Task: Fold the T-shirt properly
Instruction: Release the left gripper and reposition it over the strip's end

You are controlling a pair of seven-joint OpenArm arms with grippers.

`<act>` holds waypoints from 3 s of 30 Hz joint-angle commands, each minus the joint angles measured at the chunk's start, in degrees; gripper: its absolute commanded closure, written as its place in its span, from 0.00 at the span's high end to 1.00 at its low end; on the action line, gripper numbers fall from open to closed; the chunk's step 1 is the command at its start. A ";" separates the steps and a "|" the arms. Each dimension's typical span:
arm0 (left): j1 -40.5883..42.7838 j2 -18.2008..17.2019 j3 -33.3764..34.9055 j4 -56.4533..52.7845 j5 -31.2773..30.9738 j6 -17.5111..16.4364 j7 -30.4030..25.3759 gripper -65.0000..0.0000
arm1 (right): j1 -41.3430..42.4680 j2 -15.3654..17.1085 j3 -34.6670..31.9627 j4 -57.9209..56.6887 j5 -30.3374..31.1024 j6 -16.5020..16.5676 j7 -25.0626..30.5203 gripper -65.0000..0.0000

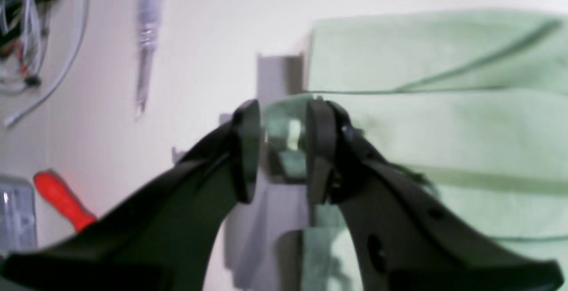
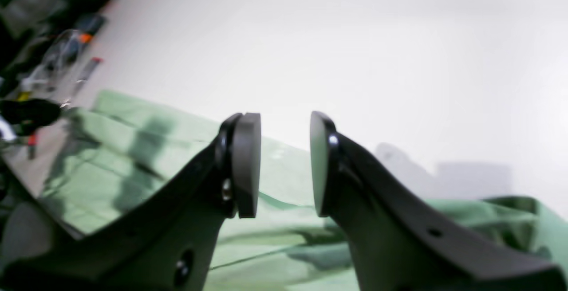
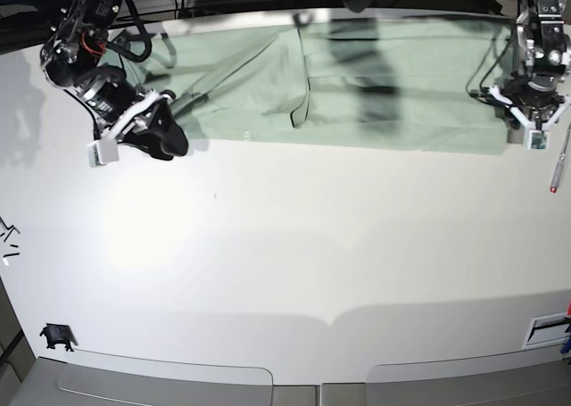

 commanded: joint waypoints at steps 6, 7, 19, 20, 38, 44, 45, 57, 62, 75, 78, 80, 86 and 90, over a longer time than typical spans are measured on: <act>-0.04 1.68 -12.85 0.87 -12.63 -4.85 -1.27 0.26 | 0.37 0.57 0.61 1.05 -3.65 0.47 3.72 0.27; 0.07 2.23 -15.06 0.83 -15.10 -6.38 -1.29 0.26 | 0.37 0.55 0.61 1.05 -5.20 0.47 4.61 0.27; 2.84 3.26 -22.93 -17.73 -32.26 -18.93 2.34 0.46 | 0.37 0.52 0.59 1.05 -16.06 -5.35 10.45 0.27; 2.75 3.28 -22.93 -19.91 -34.07 -19.96 2.47 0.46 | 0.37 0.52 0.59 1.05 -16.06 -5.33 10.45 0.27; 2.73 6.97 -22.91 -29.22 -50.97 -29.70 11.32 0.45 | 0.50 0.55 0.59 1.05 -14.29 -5.33 10.71 0.27; 2.29 9.22 -22.91 -29.22 -50.95 -29.68 9.09 0.45 | 0.50 0.55 0.59 1.05 -14.32 -5.33 10.71 0.27; 1.97 9.46 -22.91 -29.22 -50.82 -29.68 8.76 0.45 | 0.50 0.55 0.59 1.05 -14.32 -5.33 10.71 0.27; -1.07 9.81 -22.91 -29.22 -48.54 -29.66 8.79 0.34 | 0.50 0.55 0.59 1.05 -14.10 -5.31 10.73 0.27; -1.07 9.79 -22.91 -29.22 -48.39 -29.66 6.21 0.10 | 0.50 0.55 0.59 1.05 -14.10 -5.31 10.71 0.27; -1.07 9.77 -22.91 -29.22 -49.53 -34.60 1.25 0.00 | 0.50 0.52 0.59 1.05 -11.56 -5.29 10.71 0.27; -1.09 9.77 -22.91 -29.20 -50.07 -34.60 1.22 0.00 | 0.50 0.52 0.59 1.05 -11.54 -5.29 10.71 0.27; -1.07 9.79 -22.91 -29.22 -50.03 -34.60 1.49 0.00 | 0.52 0.52 0.59 1.05 -11.52 -5.29 10.75 0.27; -1.09 9.79 -22.91 -29.22 -49.48 -34.60 1.84 0.23 | 0.50 0.52 0.59 1.05 -11.52 -5.29 10.69 0.27; -1.44 9.79 -22.91 -29.22 -45.86 -34.56 -0.11 0.28 | 0.50 0.52 0.59 1.05 -11.52 -5.27 10.67 0.27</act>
